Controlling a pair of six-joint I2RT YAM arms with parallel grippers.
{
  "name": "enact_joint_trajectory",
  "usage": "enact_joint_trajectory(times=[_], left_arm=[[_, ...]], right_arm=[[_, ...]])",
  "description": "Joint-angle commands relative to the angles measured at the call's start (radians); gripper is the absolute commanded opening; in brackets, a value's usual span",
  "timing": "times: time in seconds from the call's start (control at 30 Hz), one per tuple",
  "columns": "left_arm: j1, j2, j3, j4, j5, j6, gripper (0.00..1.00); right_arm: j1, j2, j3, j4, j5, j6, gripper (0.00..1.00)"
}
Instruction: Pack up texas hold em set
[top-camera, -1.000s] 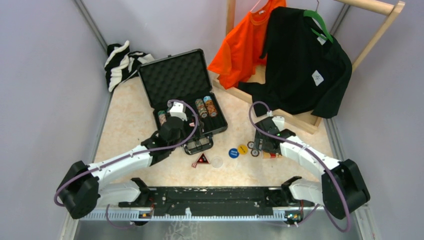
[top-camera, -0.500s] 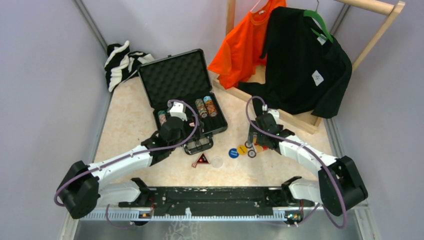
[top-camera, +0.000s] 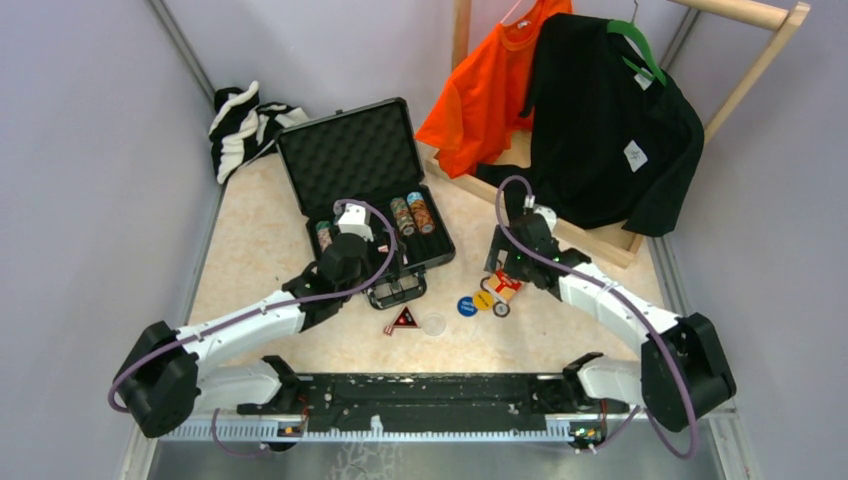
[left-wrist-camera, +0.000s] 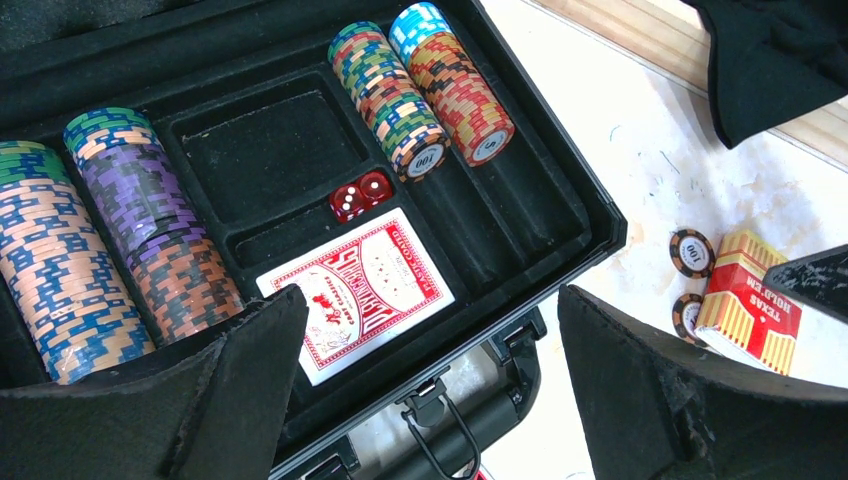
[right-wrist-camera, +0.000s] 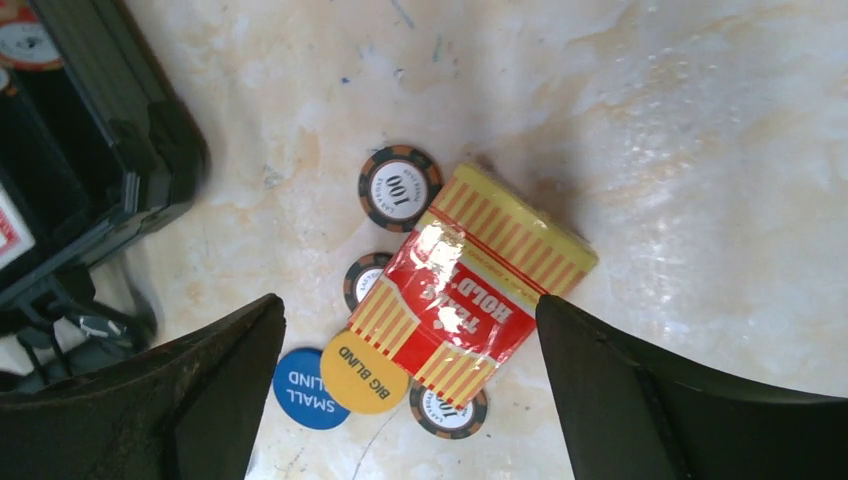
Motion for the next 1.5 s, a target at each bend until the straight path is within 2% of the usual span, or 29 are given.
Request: enact_joint_trajectory(times=[0.0, 0.33, 0.43, 0.63, 0.73, 0.8, 1.03, 1.23, 1.33, 1.47], left_arm=[[-0.004, 0.009, -0.002, 0.005, -0.007, -0.004, 1.00], [-0.004, 0.001, -0.004, -0.002, 0.002, -0.012, 1.00], [-0.004, -0.007, -0.007, -0.003, -0.005, -0.013, 1.00], [-0.003, -0.008, -0.008, -0.004, -0.012, -0.010, 1.00], [-0.004, -0.002, -0.006, -0.003, -0.009, -0.011, 1.00], [-0.004, 0.002, -0.005, -0.002, -0.006, -0.012, 1.00], [-0.004, 0.013, -0.003, 0.016, 0.023, 0.001, 1.00], [-0.003, 0.036, 0.093, -0.036, 0.111, 0.029, 1.00], [-0.002, 0.053, 0.146, -0.065, 0.208, 0.029, 1.00], [0.001, 0.109, 0.269, -0.171, 0.409, 0.018, 1.00]], right_arm=[[0.023, 0.024, 0.080, -0.128, 0.158, 0.140, 0.99], [0.062, 0.265, 0.088, -0.079, 0.172, 0.274, 0.97], [0.070, 0.289, 0.101, -0.081, 0.170, 0.280, 0.79], [0.091, 0.247, 0.112, -0.120, 0.225, 0.269, 0.61], [0.097, 0.219, 0.121, -0.132, 0.224, 0.245, 0.43], [0.100, 0.192, 0.126, -0.131, 0.216, 0.230, 0.40], [0.121, 0.078, 0.164, -0.142, 0.215, 0.163, 0.36], [0.125, -0.086, 0.081, 0.034, 0.129, -0.020, 0.16], [0.125, -0.145, 0.041, 0.127, 0.022, -0.122, 0.03], [0.128, -0.167, 0.025, 0.167, -0.134, -0.244, 0.00]])
